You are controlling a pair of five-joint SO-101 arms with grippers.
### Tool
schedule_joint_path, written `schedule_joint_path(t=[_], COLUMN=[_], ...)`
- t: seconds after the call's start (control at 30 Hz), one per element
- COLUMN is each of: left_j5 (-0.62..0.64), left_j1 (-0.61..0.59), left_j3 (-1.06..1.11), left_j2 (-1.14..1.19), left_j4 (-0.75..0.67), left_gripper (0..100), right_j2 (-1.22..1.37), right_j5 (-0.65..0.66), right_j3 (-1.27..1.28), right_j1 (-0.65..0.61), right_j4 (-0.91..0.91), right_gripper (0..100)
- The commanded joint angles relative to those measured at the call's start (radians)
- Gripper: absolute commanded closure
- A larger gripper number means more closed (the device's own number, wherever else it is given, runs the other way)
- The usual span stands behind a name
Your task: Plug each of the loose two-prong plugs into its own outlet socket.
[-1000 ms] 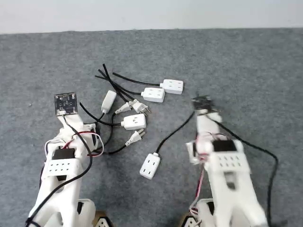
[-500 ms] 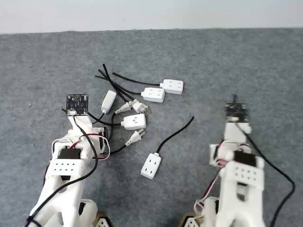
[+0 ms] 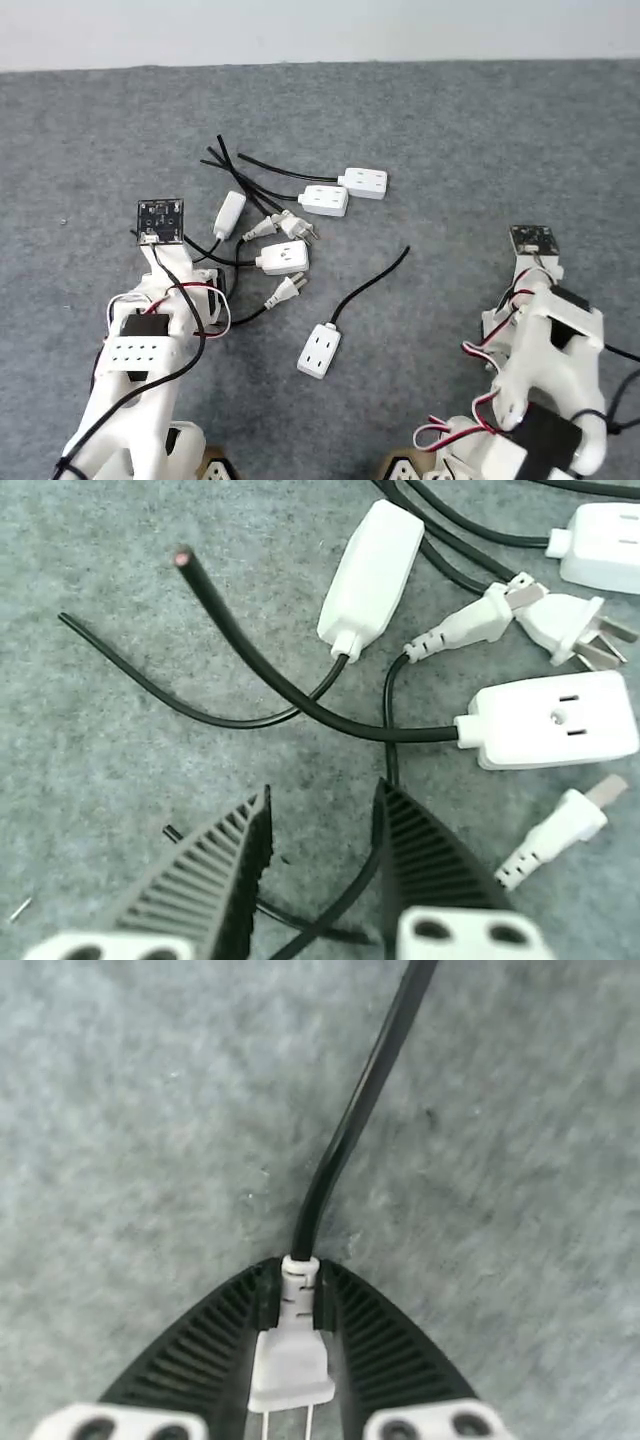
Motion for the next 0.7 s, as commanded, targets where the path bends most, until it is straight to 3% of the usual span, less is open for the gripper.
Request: schedule_joint_path(t=[0.0,0.2,0.47,0.67], left_j5=[-0.009,-0.009,-0.011,-0.011], left_j1=[-0.005,-0.005,-0.005,-0.005], left_j3=[-0.015,-0.015,-0.015,-0.015], left_j2=[-0.015,-0.015,-0.015,-0.015], left_j4=[0.005,0.003,0.002,0.002], left_gripper=[84,84,84,84], right_j2=[0.002,-0.007,-0.059,-0.217], right_j5=[0.035,0.048,0.043,-0.044], right_j3=[-0.057,-0.058,-0.063,-0.054], right_j1=[0.024,0.018,0.016,0.036], right_j4=[-0.031,0.001,0.084,0.162], right_gripper=[98.2,86.8,88.7,88.7])
